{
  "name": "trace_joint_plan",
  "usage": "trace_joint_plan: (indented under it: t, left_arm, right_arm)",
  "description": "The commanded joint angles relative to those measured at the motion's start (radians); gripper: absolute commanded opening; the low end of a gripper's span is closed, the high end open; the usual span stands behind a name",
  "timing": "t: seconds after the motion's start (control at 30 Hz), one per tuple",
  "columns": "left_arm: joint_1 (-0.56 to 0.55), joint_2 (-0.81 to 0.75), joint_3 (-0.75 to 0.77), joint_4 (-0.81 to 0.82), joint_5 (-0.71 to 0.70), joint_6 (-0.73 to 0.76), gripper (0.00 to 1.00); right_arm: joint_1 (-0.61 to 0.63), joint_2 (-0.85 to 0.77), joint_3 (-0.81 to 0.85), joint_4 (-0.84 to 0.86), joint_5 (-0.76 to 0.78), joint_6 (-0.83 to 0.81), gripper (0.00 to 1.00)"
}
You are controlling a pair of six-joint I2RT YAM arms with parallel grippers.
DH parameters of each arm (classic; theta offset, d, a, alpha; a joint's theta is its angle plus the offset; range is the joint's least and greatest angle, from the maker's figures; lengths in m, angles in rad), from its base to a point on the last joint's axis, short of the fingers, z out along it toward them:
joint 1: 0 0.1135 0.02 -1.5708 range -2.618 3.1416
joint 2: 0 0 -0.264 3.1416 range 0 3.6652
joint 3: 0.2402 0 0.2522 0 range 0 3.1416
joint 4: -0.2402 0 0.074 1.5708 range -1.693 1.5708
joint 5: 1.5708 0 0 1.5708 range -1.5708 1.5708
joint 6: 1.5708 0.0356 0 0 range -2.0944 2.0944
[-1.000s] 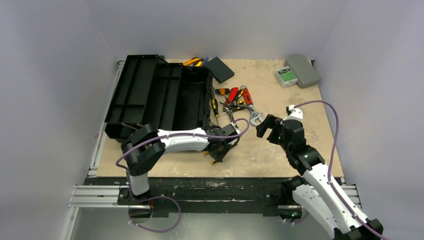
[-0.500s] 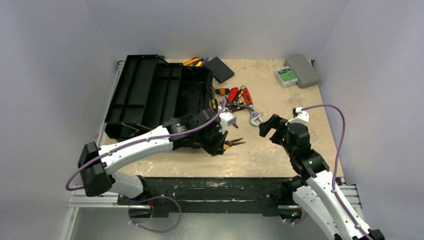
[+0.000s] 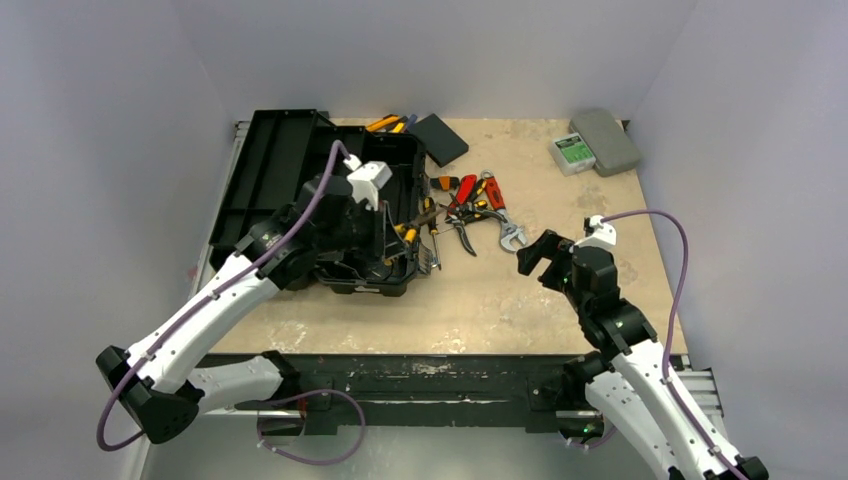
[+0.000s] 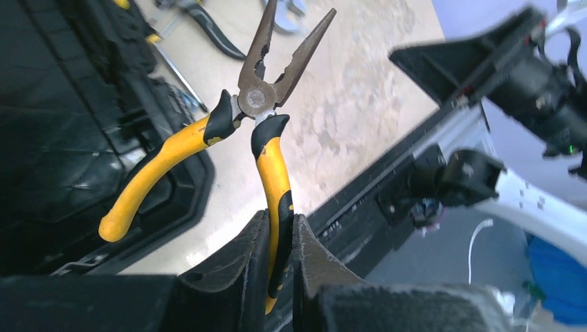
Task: Pack the tool kit
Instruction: Place the pliers in the toolbox.
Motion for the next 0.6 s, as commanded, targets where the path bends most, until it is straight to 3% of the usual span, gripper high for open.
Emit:
trace_joint_plan:
  t: [0.0,0.1,0.23,0.57]
  left_arm:
    - [0.047,-0.038,0.06,0.017,-0.165,-0.077,0.0]
    - [0.05,-0.041,0.058,0.008,-0.356,-0.13,0.0]
    - [0.081,0.003,0.072,0.008,-0.42,-0.19,0.0]
    - [0.212,0.177,0.027,0.222,-0.075,-0.304,0.0]
  right_arm:
    - [-0.002,-0.001,-0.009,0.013,0.011,0.015,0.98]
    - [-0.001,0.001,-0.013,0.02,0.002,0.019,0.98]
    - [-0.001,0.003,-0.015,0.02,-0.007,0.019,0.98]
    - [-0.002,0.004,-0.019,0.018,-0.017,0.017,0.98]
